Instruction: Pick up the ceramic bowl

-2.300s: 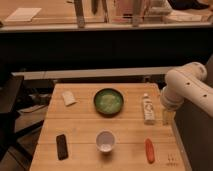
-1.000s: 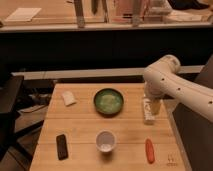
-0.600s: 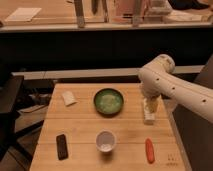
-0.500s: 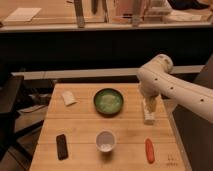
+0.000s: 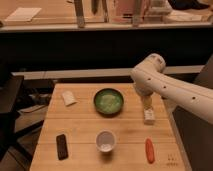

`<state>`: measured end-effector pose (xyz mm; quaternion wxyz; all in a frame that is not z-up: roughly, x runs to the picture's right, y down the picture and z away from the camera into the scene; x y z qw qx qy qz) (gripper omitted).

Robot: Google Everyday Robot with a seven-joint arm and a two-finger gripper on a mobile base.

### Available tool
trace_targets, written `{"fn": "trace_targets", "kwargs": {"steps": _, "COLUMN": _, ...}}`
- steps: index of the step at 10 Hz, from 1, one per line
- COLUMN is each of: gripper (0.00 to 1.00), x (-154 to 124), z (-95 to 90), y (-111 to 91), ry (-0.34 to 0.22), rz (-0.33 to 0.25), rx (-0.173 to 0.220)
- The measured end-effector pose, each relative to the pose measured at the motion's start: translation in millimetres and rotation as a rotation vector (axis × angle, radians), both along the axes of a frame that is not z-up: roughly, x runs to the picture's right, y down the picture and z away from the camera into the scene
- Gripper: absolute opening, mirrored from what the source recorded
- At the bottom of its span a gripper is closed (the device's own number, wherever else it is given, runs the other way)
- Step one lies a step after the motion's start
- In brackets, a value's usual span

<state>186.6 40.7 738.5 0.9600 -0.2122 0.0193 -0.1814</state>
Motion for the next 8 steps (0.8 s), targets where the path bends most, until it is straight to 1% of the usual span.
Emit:
{"fn": "trace_targets", "kwargs": {"steps": 3, "gripper": 0.8, "x": -10, "z": 4.8, "y": -3, "ry": -0.018, "rz": -0.035, "rx": 0.008}}
{"fn": "trace_targets", "kwargs": {"steps": 5, "gripper": 0.8, "x": -15, "z": 10.5, "y": -7, "ry": -0.036, "rz": -0.072, "rx": 0.016}}
{"fn": "trace_targets", "kwargs": {"steps": 8, "gripper": 0.8, "x": -23, "z": 17.7, "y": -9, "ry": -0.056, "rz": -0.109, "rx": 0.021}}
